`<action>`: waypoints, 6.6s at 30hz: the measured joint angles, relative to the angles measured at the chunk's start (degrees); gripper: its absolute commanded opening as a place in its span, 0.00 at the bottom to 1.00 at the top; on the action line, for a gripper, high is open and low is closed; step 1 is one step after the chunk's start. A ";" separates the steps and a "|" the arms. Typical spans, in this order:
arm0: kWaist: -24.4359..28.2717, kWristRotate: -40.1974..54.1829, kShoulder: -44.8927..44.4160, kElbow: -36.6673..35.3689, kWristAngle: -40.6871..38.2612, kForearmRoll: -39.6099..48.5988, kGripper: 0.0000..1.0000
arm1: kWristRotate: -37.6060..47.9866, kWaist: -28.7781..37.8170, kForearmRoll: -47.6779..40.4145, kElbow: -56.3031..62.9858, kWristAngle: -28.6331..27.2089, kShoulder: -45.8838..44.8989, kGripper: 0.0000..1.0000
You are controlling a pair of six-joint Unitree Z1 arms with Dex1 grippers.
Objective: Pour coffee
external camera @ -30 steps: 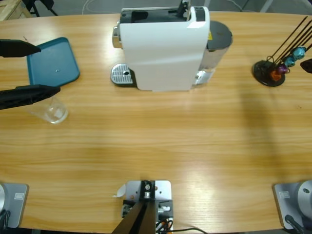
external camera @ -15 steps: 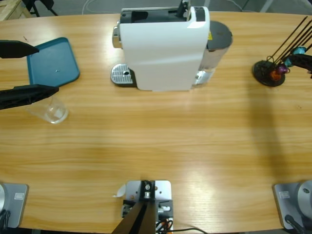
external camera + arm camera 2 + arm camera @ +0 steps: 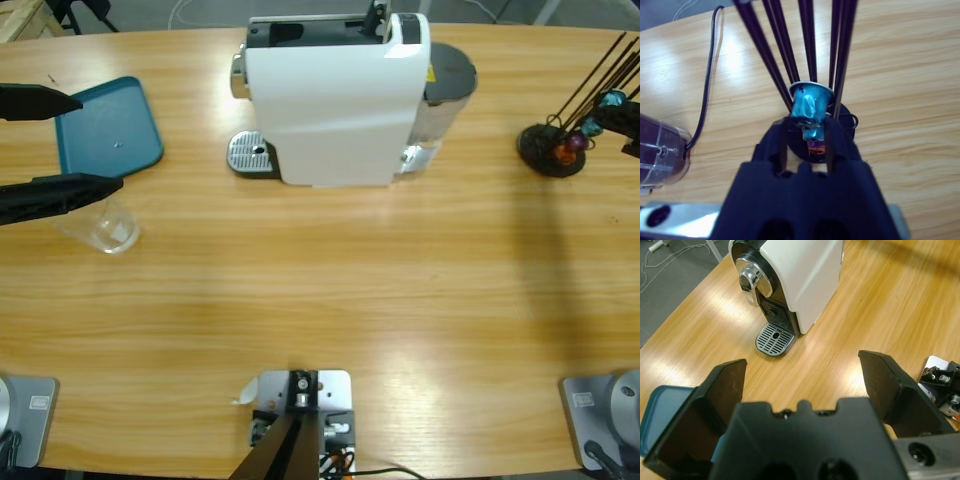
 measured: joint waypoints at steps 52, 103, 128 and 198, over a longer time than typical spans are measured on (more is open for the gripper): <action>0.00 -1.84 1.26 0.00 -0.02 -0.13 0.97 | 4.85 0.48 0.86 -0.12 -0.99 -0.57 0.22; 0.00 -2.47 1.25 1.31 -0.99 -0.94 0.97 | 1.18 0.90 21.20 -12.67 -2.30 -15.18 0.00; 0.00 -4.91 -10.38 7.18 5.89 0.18 0.97 | -19.34 44.16 29.50 -35.21 21.61 -2.80 0.00; 0.00 -7.54 -12.67 10.86 7.65 -1.57 0.97 | -27.86 43.83 29.88 -53.23 1.97 22.84 0.00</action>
